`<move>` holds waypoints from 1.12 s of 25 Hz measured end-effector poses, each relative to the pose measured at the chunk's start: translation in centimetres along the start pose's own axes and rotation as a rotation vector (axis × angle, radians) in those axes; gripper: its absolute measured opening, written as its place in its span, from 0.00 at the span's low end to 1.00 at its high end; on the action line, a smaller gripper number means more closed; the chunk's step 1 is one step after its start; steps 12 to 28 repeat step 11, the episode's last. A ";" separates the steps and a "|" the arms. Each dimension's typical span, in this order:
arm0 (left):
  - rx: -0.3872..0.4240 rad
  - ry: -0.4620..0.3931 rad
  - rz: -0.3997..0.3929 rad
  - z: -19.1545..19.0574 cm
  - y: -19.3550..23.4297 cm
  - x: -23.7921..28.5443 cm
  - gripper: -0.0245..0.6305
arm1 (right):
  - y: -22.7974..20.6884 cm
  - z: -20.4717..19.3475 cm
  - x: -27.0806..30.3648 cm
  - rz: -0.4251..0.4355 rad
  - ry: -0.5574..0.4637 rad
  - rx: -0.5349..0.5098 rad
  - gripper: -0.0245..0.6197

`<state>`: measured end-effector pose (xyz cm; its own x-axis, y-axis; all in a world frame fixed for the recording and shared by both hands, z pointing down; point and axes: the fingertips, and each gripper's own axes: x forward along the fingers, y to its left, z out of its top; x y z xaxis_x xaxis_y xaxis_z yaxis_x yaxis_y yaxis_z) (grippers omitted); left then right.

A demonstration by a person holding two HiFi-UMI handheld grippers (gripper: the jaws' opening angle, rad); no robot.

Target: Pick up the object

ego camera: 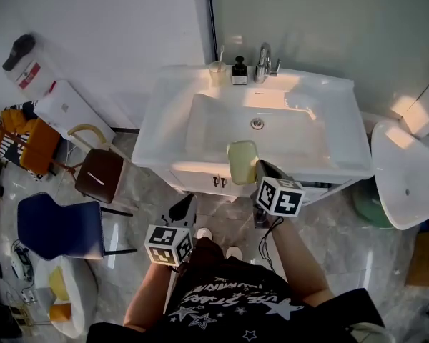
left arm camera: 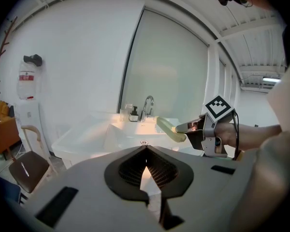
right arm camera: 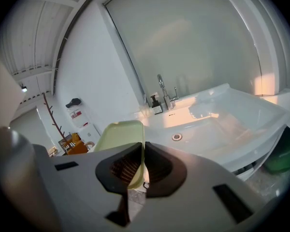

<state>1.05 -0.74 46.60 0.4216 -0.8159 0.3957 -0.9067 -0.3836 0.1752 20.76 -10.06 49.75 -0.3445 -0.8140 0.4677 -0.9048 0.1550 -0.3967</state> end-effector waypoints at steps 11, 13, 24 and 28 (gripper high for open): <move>-0.003 0.026 -0.031 -1.2 -2.4 0.2 0.06 | -2.2 -1.5 -1.9 -0.026 -0.011 0.029 0.08; -0.003 0.026 -0.031 -1.2 -2.4 0.2 0.06 | -2.2 -1.5 -1.9 -0.026 -0.011 0.029 0.08; -0.003 0.026 -0.031 -1.2 -2.4 0.2 0.06 | -2.2 -1.5 -1.9 -0.026 -0.011 0.029 0.08; -0.003 0.026 -0.031 -1.2 -2.4 0.2 0.06 | -2.2 -1.5 -1.9 -0.026 -0.011 0.029 0.08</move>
